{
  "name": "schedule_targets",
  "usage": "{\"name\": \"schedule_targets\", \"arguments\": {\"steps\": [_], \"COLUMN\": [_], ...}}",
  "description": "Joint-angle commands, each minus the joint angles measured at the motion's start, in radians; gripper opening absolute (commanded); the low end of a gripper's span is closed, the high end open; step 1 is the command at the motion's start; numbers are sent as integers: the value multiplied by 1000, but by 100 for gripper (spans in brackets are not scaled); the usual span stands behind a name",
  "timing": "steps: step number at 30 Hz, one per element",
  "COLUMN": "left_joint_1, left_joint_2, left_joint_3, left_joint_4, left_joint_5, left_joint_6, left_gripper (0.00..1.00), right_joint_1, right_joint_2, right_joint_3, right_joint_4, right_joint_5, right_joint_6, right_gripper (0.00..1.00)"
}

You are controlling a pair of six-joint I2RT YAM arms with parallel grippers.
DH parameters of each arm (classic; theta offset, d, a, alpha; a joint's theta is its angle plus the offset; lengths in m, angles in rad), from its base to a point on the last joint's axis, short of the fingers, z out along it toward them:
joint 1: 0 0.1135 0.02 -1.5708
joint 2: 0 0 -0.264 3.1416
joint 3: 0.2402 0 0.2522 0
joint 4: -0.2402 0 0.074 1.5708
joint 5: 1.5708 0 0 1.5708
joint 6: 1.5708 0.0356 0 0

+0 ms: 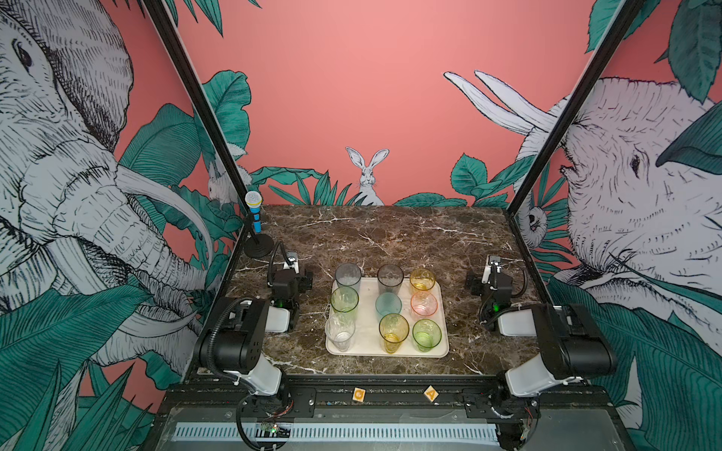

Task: Place the glasses into the tray
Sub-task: Reset both arms

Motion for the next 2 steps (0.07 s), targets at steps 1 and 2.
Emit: {"name": "schedule_targets", "arguments": {"steps": [1,2], "left_joint_1": [13,13], "left_joint_2": [-21,-23], "left_joint_3": [18,14], "left_joint_4": [-16,-8], "left_joint_5": [26,25], "left_joint_6": [-15,-14], "left_gripper": [100,100], "right_joint_1": [0,0], "right_joint_2": [2,2], "right_joint_3": [24,24], "right_joint_4": [29,30], "right_joint_5": [-5,-6], "right_joint_6": [-10,-8], "right_gripper": [99,99]}}
